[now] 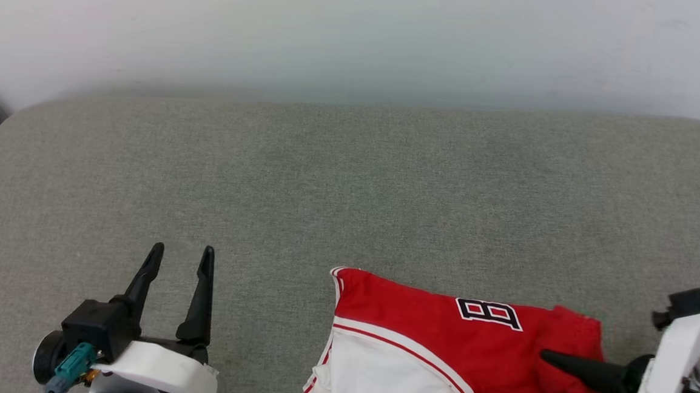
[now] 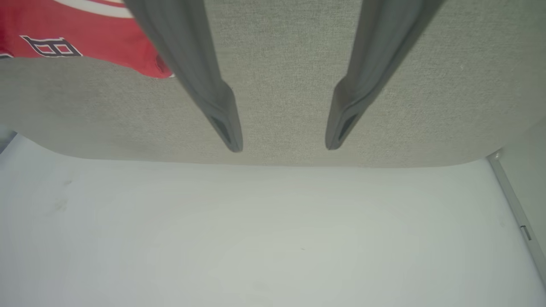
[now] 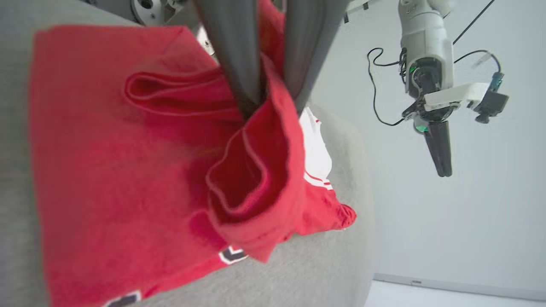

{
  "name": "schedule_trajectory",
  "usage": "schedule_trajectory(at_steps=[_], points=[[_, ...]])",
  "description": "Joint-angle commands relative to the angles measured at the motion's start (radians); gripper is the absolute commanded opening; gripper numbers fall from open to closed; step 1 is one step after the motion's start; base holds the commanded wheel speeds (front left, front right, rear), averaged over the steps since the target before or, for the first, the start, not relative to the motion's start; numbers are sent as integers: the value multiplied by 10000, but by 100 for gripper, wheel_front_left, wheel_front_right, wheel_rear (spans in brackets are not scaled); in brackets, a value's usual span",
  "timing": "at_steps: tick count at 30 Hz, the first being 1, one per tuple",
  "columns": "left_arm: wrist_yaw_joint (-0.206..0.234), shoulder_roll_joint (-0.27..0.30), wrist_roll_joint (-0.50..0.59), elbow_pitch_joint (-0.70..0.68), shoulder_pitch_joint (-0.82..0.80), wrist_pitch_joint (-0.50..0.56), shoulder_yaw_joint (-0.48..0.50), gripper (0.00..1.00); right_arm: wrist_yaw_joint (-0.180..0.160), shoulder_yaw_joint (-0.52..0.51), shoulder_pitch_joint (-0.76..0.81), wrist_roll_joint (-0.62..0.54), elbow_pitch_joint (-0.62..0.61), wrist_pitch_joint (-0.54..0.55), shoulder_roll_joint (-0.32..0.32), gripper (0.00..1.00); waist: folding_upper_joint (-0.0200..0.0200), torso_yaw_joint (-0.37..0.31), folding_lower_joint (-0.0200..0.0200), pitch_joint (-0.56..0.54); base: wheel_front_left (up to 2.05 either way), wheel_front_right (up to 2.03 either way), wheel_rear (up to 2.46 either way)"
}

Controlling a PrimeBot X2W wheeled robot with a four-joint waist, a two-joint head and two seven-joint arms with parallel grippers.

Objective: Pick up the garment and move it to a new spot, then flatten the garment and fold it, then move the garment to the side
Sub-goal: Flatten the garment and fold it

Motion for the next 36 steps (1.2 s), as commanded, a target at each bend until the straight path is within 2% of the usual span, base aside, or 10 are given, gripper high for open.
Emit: schedule_trajectory(at_steps=[1,8,13,14,16,18,19,29,33,36], points=[[-44,14,35,24,-209,-13,-8,100,0,505,-91,756,308,-180,88,0,0,99,0,50,0,0,0],[-224,-95,-4,216,-531,-13,-197,100,0,3552,-126,2985,1283,-1908,60,0,0,470,0,219,0,0,0],[-317,-190,9,317,-713,-78,-274,100,0,5071,-456,3399,1625,-3051,60,0,0,680,0,345,0,0,0],[-380,-244,-20,413,-817,-111,-309,100,0,5961,-746,3504,1831,-3932,61,0,0,822,0,438,0,0,0],[-414,-294,-47,491,-856,-137,-317,100,0,6441,-898,3507,2054,-4425,61,0,0,894,0,486,0,0,0],[-461,-322,-67,559,-913,-182,-339,100,0,6770,-1069,3121,2250,-4892,60,49,0,967,0,520,0,0,0],[-469,-335,-55,592,-922,-196,-339,100,0,6895,-1155,2942,2288,-5104,60,100,0,988,0,535,0,0,0],[-426,-348,-61,856,-696,-307,-265,100,0,7833,-1379,1655,1034,-6604,-835,100,0,835,0,342,0,0,0],[-385,-366,-78,929,-599,-326,-265,100,0,7793,-1136,-206,343,-8230,-1763,100,0,642,0,124,0,0,0],[-327,-334,-82,968,-481,-330,-273,100,0,7206,-827,-1701,199,-9414,-2055,100,0,445,0,-75,0,0,0]])
